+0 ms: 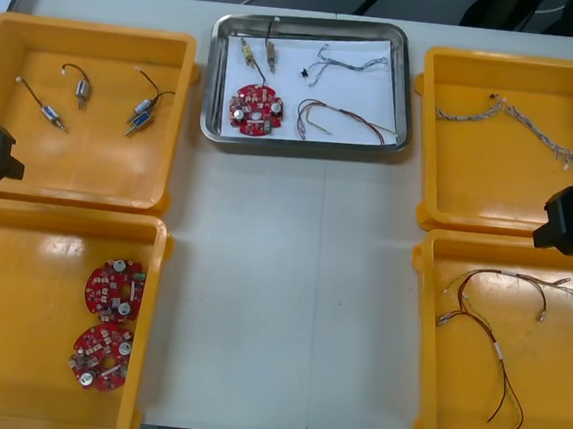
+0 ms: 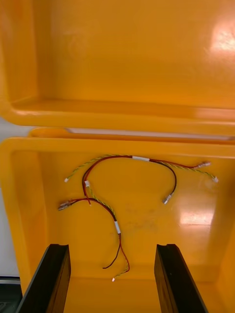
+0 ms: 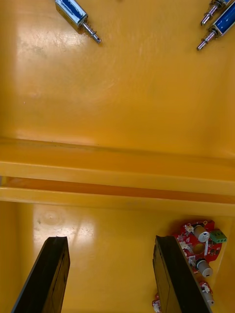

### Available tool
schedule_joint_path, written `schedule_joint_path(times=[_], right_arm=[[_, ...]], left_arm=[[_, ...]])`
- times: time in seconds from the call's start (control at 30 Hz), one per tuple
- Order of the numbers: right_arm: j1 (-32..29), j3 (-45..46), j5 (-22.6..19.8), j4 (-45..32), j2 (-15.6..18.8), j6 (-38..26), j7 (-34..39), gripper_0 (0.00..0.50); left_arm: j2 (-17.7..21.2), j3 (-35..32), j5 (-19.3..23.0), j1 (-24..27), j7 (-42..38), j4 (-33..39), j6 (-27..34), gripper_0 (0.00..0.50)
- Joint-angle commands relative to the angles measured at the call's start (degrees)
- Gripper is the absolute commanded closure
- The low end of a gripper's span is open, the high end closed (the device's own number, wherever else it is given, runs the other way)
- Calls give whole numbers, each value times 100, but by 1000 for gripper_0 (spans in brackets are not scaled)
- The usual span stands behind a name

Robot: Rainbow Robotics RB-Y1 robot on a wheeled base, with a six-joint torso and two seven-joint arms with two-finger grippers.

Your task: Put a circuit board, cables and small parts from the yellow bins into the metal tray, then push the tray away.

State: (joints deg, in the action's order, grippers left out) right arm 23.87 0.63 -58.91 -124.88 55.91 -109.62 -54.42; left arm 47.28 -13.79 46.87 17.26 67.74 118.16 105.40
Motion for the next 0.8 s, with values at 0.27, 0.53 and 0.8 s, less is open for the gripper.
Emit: schedule_joint_path(times=[0.27,0.53,0.8], right_arm=[[-823,728,170,-141,60,-38,-280,0],[-832,728,275,-98,-292,-38,-324,0],[-867,561,539,-98,-371,-38,-368,0]], left_arm=[[229,-159,24,-74,503,155,-54,0],[229,-159,24,-74,503,155,-54,0],[229,-159,24,-74,503,155,-54,0]])
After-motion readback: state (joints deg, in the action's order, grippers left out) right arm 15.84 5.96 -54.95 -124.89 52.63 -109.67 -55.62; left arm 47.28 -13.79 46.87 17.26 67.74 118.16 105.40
